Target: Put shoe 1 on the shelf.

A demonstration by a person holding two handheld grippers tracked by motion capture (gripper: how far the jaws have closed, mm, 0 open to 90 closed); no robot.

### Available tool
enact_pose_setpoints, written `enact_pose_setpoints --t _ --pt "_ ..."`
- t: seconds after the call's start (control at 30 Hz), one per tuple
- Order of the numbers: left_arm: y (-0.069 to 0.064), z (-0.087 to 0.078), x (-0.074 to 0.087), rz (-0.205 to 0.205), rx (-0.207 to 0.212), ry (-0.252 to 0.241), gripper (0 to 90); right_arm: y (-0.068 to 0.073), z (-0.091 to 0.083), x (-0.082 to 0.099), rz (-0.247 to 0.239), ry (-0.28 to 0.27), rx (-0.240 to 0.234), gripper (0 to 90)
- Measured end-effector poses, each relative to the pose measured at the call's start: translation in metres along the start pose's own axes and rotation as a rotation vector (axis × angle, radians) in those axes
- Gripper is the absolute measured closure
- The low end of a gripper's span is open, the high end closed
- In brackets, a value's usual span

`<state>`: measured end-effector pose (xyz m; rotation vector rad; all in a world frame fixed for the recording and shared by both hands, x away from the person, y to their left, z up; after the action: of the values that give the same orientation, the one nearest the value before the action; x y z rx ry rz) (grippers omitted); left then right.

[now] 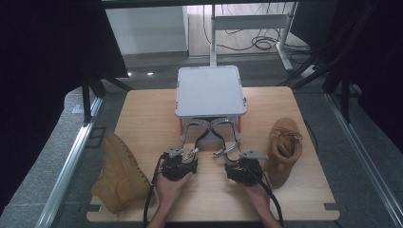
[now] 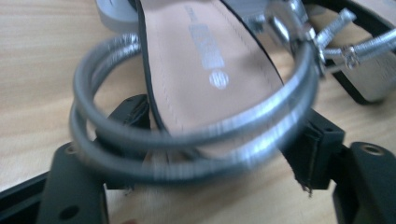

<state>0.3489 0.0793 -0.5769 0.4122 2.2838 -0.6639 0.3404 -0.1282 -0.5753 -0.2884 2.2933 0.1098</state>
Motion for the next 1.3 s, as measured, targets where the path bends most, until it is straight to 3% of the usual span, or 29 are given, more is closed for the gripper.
enact_pose_setpoints --t 0.07,0.4,0.8,0.93,1.13,1.3 --pt "-0.001 0.003 -0.001 -0.011 0.014 -0.007 34.5 0.001 0.005 -0.001 0.014 0.006 -0.003 26.8" --pt "0.001 0.004 -0.005 -0.035 -0.021 -0.036 38.3 -0.001 0.009 -0.011 0.062 -0.034 0.003 36.8" --pt "0.009 0.008 -0.015 -0.101 -0.025 -0.118 40.0 -0.001 0.009 -0.01 0.047 -0.037 0.014 38.0" --pt "0.01 0.012 -0.02 -0.088 -0.06 -0.116 40.0 -0.001 0.009 -0.01 0.043 -0.037 0.015 38.0" --pt "0.014 0.019 -0.029 -0.126 -0.076 -0.158 40.2 -0.001 0.009 -0.01 0.042 -0.036 0.016 38.2" --pt "0.017 0.024 -0.038 -0.141 -0.094 -0.162 40.3 -0.001 0.009 -0.01 0.042 -0.037 0.016 38.2"
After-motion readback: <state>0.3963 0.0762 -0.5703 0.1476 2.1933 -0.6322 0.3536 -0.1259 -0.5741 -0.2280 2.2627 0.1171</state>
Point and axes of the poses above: each handheld gripper's, and its own axes: z roughly forward along the jaws, x roughly out of its underside, y roughly to its left, the point moved 7 cm from there along z, roughly forward along the jaws, and after that the axes turned 12 degrees about x, right-handed, at the moved point
